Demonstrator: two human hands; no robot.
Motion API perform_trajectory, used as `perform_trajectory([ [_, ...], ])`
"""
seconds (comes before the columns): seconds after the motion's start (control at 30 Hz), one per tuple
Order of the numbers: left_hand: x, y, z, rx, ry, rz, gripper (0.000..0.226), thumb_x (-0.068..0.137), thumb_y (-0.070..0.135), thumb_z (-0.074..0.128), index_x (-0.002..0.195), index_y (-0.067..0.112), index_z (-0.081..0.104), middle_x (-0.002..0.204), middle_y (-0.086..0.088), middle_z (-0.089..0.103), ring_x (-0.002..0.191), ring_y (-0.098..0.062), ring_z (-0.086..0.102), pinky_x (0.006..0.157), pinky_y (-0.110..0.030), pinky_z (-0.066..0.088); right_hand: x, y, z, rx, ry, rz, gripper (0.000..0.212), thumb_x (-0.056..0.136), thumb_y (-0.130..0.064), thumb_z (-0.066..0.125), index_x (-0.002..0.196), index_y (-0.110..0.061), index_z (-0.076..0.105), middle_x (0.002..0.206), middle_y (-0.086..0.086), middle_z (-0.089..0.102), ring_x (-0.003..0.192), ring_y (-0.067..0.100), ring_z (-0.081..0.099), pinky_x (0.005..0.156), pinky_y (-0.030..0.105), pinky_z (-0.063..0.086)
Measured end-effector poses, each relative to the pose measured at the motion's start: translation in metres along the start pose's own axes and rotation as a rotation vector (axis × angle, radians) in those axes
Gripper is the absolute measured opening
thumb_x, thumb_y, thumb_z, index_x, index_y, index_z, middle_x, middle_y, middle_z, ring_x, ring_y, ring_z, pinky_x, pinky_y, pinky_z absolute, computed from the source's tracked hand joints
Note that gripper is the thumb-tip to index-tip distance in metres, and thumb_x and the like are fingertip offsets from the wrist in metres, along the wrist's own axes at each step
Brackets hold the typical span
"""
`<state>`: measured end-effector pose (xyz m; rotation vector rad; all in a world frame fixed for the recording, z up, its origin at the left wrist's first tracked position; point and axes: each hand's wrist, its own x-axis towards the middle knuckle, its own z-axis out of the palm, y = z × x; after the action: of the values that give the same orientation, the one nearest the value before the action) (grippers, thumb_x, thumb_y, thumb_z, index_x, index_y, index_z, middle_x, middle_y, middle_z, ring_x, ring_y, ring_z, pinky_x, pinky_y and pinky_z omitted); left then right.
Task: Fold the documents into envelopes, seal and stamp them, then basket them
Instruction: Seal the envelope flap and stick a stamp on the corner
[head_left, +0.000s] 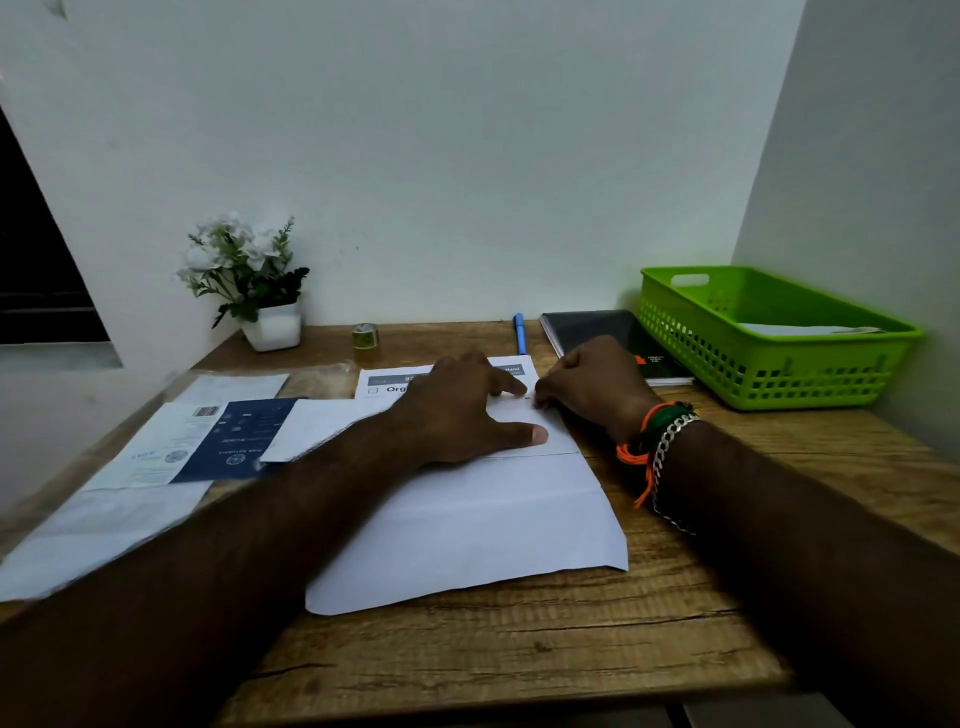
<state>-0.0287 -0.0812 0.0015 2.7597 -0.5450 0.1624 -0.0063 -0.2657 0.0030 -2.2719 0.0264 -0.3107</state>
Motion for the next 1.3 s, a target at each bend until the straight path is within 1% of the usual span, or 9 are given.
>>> perform_trajectory([
  [0.63, 0.001, 0.002, -0.001, 0.041, -0.075, -0.018, 0.068, 0.077, 0.082, 0.06, 0.138, 0.052, 0.053, 0.144, 0.004, 0.046, 0.138, -0.024, 0.038, 0.11, -0.055, 0.04, -0.003, -0.003, -0.001, -0.078, -0.003, -0.036, 0.016, 0.07, -0.022, 0.088, 0.071, -0.009, 0.08, 0.073, 0.005, 0.076, 0.076, 0.017, 0.073, 0.074, 0.034, 0.061],
  [0.7, 0.001, 0.002, -0.001, 0.036, -0.076, -0.018, 0.069, 0.078, 0.082, 0.06, 0.138, 0.051, 0.053, 0.144, 0.005, 0.046, 0.139, -0.023, 0.038, 0.111, -0.055, 0.039, -0.002, 0.0, -0.003, 0.004, -0.001, 0.002, 0.009, 0.075, -0.016, 0.082, 0.072, -0.008, 0.079, 0.07, 0.005, 0.076, 0.071, 0.018, 0.072, 0.069, 0.032, 0.06],
  [0.8, 0.002, 0.001, -0.001, 0.029, -0.075, -0.015, 0.069, 0.078, 0.081, 0.061, 0.138, 0.05, 0.054, 0.143, 0.006, 0.046, 0.138, -0.022, 0.038, 0.111, -0.053, 0.039, -0.002, 0.003, -0.01, 0.229, -0.025, 0.065, 0.011, 0.086, -0.006, 0.068, 0.08, 0.001, 0.074, 0.062, 0.009, 0.07, 0.053, 0.018, 0.06, 0.049, 0.026, 0.05],
  [0.9, 0.003, -0.001, 0.001, 0.015, -0.065, -0.007, 0.068, 0.076, 0.082, 0.061, 0.137, 0.051, 0.055, 0.141, 0.007, 0.047, 0.136, -0.021, 0.04, 0.111, -0.054, 0.04, -0.003, 0.008, -0.02, 0.365, -0.042, 0.024, 0.009, 0.089, -0.003, 0.065, 0.089, 0.004, 0.071, 0.067, 0.011, 0.067, 0.054, 0.019, 0.054, 0.045, 0.025, 0.042],
  [0.97, 0.003, -0.003, 0.002, 0.009, -0.063, -0.008, 0.069, 0.075, 0.083, 0.061, 0.136, 0.051, 0.054, 0.141, 0.008, 0.047, 0.135, -0.02, 0.041, 0.11, -0.054, 0.04, -0.003, 0.012, -0.025, 0.276, -0.02, -0.102, 0.009, 0.088, -0.004, 0.066, 0.086, -0.003, 0.075, 0.067, 0.001, 0.068, 0.057, 0.013, 0.057, 0.051, 0.024, 0.043],
  [1.03, 0.003, -0.003, 0.002, 0.006, -0.061, -0.011, 0.069, 0.076, 0.083, 0.061, 0.136, 0.051, 0.055, 0.141, 0.008, 0.047, 0.135, -0.021, 0.041, 0.11, -0.054, 0.04, -0.005, 0.012, -0.025, 0.085, -0.02, -0.241, 0.016, 0.088, -0.006, 0.066, 0.085, -0.015, 0.08, 0.071, -0.011, 0.069, 0.062, -0.001, 0.061, 0.061, 0.014, 0.043],
  [1.1, 0.003, -0.003, 0.003, 0.012, -0.059, -0.011, 0.069, 0.075, 0.084, 0.061, 0.137, 0.052, 0.054, 0.141, 0.007, 0.047, 0.135, -0.021, 0.04, 0.11, -0.054, 0.04, -0.009, 0.009, -0.024, -0.038, -0.063, -0.303, 0.023, 0.089, -0.007, 0.065, 0.087, -0.022, 0.082, 0.078, -0.018, 0.068, 0.068, -0.008, 0.06, 0.061, 0.003, 0.038],
  [1.23, 0.004, -0.002, 0.003, 0.017, -0.062, -0.025, 0.071, 0.075, 0.084, 0.061, 0.138, 0.051, 0.054, 0.143, 0.007, 0.046, 0.136, -0.021, 0.039, 0.11, -0.055, 0.04, -0.012, 0.006, -0.02, -0.221, -0.12, -0.321, 0.035, 0.09, -0.001, 0.058, 0.093, -0.024, 0.083, 0.086, -0.002, 0.074, 0.057, -0.012, 0.057, 0.054, 0.003, 0.039],
  [1.3, 0.004, -0.002, 0.003, 0.018, -0.066, -0.027, 0.072, 0.075, 0.084, 0.06, 0.138, 0.051, 0.053, 0.144, 0.007, 0.046, 0.137, -0.022, 0.039, 0.111, -0.055, 0.04, -0.013, 0.005, -0.019, -0.245, -0.112, -0.304, 0.036, 0.089, 0.0, 0.057, 0.094, -0.023, 0.084, 0.09, 0.001, 0.077, 0.056, -0.006, 0.057, 0.055, 0.003, 0.038],
])
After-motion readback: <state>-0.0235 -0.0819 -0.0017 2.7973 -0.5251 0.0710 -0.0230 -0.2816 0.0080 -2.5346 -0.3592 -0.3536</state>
